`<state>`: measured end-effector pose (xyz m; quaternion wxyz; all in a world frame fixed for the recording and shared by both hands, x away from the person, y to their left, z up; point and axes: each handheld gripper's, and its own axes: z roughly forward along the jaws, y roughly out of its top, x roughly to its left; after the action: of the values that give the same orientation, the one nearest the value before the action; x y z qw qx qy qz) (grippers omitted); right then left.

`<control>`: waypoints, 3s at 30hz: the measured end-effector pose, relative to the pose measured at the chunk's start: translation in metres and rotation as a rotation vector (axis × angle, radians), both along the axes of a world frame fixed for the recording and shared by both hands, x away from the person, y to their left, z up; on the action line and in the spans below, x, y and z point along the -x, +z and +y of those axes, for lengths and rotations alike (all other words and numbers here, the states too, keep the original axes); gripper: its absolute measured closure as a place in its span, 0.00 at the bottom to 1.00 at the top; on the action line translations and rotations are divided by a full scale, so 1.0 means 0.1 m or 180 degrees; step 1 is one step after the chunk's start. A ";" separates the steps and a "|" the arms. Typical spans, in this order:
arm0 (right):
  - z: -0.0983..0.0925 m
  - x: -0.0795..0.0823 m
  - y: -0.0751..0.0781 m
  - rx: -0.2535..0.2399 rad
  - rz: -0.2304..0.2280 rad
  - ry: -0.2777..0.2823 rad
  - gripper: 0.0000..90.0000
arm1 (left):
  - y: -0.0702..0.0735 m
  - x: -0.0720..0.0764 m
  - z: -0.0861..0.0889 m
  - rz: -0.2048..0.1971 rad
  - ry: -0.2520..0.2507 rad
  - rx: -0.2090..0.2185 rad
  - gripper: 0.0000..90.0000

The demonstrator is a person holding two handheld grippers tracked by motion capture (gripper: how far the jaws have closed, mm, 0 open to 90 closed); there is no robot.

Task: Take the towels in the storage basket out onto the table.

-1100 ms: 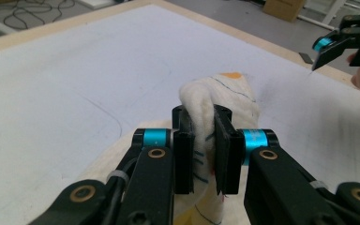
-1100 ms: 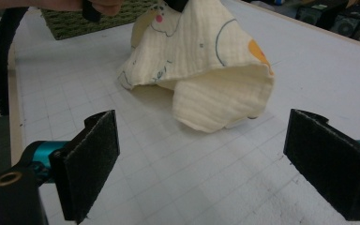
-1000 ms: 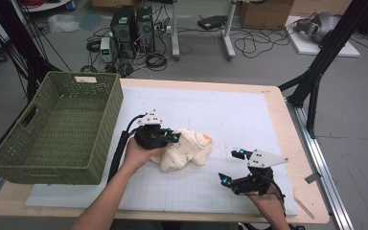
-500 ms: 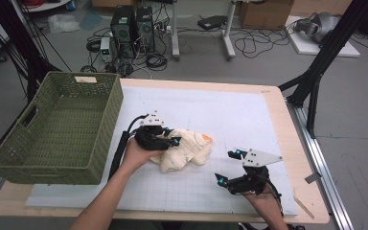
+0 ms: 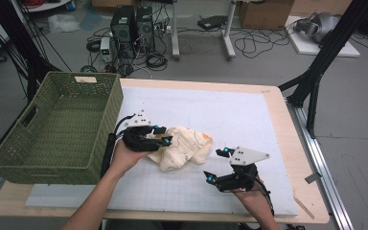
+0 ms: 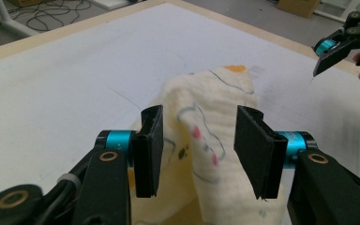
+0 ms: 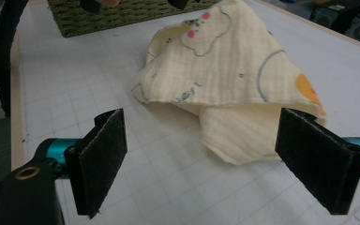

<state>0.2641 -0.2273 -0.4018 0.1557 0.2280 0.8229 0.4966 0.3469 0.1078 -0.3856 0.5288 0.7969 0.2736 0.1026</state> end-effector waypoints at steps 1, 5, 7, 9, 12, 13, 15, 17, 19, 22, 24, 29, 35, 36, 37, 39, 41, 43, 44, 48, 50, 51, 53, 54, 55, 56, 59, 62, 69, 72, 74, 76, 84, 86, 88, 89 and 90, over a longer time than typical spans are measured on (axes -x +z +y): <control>0.03 0.00 0.00 0.0004 0.0010 0.0000 0.20 | -0.02 0.00 0.02 0.0013 0.0022 -0.0011 0.59; 0.14 -0.02 -0.01 0.0027 -0.0005 0.0065 0.23 | -0.13 -0.02 0.06 0.0089 0.0088 -0.0077 0.62; 0.21 -0.07 -0.01 0.0036 -0.0011 0.0100 0.25 | -0.19 -0.04 0.05 0.0165 0.0088 -0.0143 0.63; 0.28 -0.11 -0.01 0.0052 -0.0026 0.0093 0.26 | -0.24 -0.03 0.04 0.0190 0.0061 -0.0183 0.67; 0.37 -0.20 -0.02 0.0073 -0.0025 0.0102 0.30 | -0.30 -0.02 0.04 0.0199 0.0071 -0.0223 0.70; 0.38 -0.23 -0.02 0.0080 -0.0012 0.0104 0.30 | -0.31 -0.01 0.05 0.0201 0.0072 -0.0233 0.70; 0.40 -0.28 -0.02 0.0094 -0.0019 0.0076 0.33 | -0.34 -0.01 0.06 0.0233 0.0078 -0.0246 0.70; 0.42 -0.32 -0.02 0.0099 0.0018 0.0067 0.36 | -0.36 0.01 0.06 0.0237 0.0087 -0.0291 0.70; 0.46 -0.33 -0.03 0.0124 0.0026 0.0074 0.38 | -0.38 0.04 0.07 0.0245 0.0090 -0.0262 0.70; 0.57 -0.35 -0.04 0.0197 0.0007 0.0169 0.41 | -0.43 0.07 0.09 0.0312 0.0067 -0.0322 0.71; 0.67 -0.35 -0.05 0.0256 -0.0008 0.0217 0.43 | -0.43 0.08 0.09 0.0314 0.0065 -0.0345 0.71; 0.86 -0.43 -0.10 0.0308 0.0038 0.0292 0.46 | -0.39 0.11 0.12 0.0225 0.0052 -0.0271 0.79; 1.03 -0.53 -0.19 0.0472 -0.0013 0.0253 0.50 | -0.34 0.16 0.13 0.0133 0.0077 -0.0279 0.85; 1.04 -0.55 -0.21 0.0516 -0.0006 0.0218 0.52 | -0.34 0.16 0.13 0.0135 0.0085 -0.0272 0.85; 1.05 -0.57 -0.22 0.0549 0.0009 0.0182 0.54 | -0.34 0.16 0.14 0.0136 0.0095 -0.0264 0.85; 1.05 -0.62 -0.25 0.0595 0.0032 0.0082 0.63 | -0.37 0.17 0.15 0.0151 0.0107 -0.0235 0.85; 1.04 -0.66 -0.27 0.0636 0.0062 0.0049 0.76 | -0.40 0.18 0.16 0.0178 0.0114 -0.0252 0.85; 1.02 -0.69 -0.28 0.0660 0.0122 0.0078 0.91 | -0.44 0.20 0.16 0.0214 0.0088 -0.0231 0.85; 1.01 -0.70 -0.28 0.0641 0.0161 0.0099 0.96 | -0.45 0.20 0.16 0.0250 0.0051 -0.0261 0.85; 0.92 -0.69 -0.22 0.0527 0.0228 0.0093 0.99 | -0.48 0.23 0.14 0.0313 -0.0015 -0.0243 0.83; 0.87 -0.70 -0.18 0.0511 0.0233 0.0083 0.99 | -0.50 0.24 0.12 0.0340 -0.0040 -0.0286 0.81; 0.85 -0.71 -0.17 0.0524 0.0227 0.0078 0.99 | -0.52 0.25 0.12 0.0344 -0.0049 -0.0280 0.80; 0.79 -0.71 -0.14 0.0516 0.0239 0.0051 0.99 | -0.55 0.26 0.10 0.0381 -0.0085 -0.0297 0.77; 0.76 -0.72 -0.13 0.0507 0.0214 0.0040 0.99 | -0.57 0.25 0.09 0.0381 -0.0095 -0.0322 0.76; 0.73 -0.72 -0.11 0.0477 0.0240 0.0028 0.99 | -0.58 0.26 0.07 0.0393 -0.0087 -0.0325 0.74; 0.70 -0.72 -0.09 0.0473 0.0226 0.0025 0.99 | -0.59 0.25 0.06 0.0396 -0.0106 -0.0345 0.74; 0.59 -0.72 -0.02 0.0448 0.0184 -0.0018 0.99 | -0.63 0.24 0.00 0.0418 -0.0119 -0.0470 0.73; 0.44 -0.73 0.02 0.0451 0.0176 -0.0066 0.99 | -0.65 0.25 -0.03 0.0400 -0.0116 -0.0543 0.76; 0.12 -0.71 0.10 0.0401 0.0190 -0.0163 0.99 | -0.64 0.26 -0.04 0.0306 -0.0083 -0.0624 0.98; 0.01 -0.68 0.12 0.0401 0.0187 -0.0185 0.99 | -0.61 0.28 -0.02 0.0268 -0.0069 -0.0598 0.99; -0.05 -0.66 0.13 0.0401 0.0186 -0.0200 0.99 | -0.57 0.30 0.01 0.0263 -0.0045 -0.0512 0.99; -0.12 -0.63 0.14 0.0399 0.0194 -0.0198 0.99 | -0.53 0.32 0.05 0.0235 -0.0056 -0.0458 0.99; -0.30 -0.47 0.14 0.0434 0.0186 -0.0149 0.99 | -0.34 0.50 0.20 0.0099 -0.0054 -0.0270 0.99; -0.33 -0.42 0.15 0.0422 0.0189 -0.0137 0.99 | -0.29 0.55 0.24 0.0070 -0.0068 -0.0233 0.99; -0.36 -0.37 0.16 0.0410 0.0187 -0.0113 0.99 | -0.26 0.61 0.28 0.0042 -0.0064 -0.0201 0.99; -0.38 -0.35 0.17 0.0417 0.0183 -0.0098 0.99 | -0.25 0.64 0.30 0.0041 -0.0064 -0.0185 0.99; -0.39 -0.32 0.17 0.0427 0.0178 -0.0091 0.99 | -0.24 0.66 0.33 0.0030 -0.0062 -0.0185 0.99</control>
<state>0.2962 -0.2661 -0.3846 0.1547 0.2426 0.8550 0.4316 0.2805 0.1405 -0.4098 0.5051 0.8150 0.2652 0.1016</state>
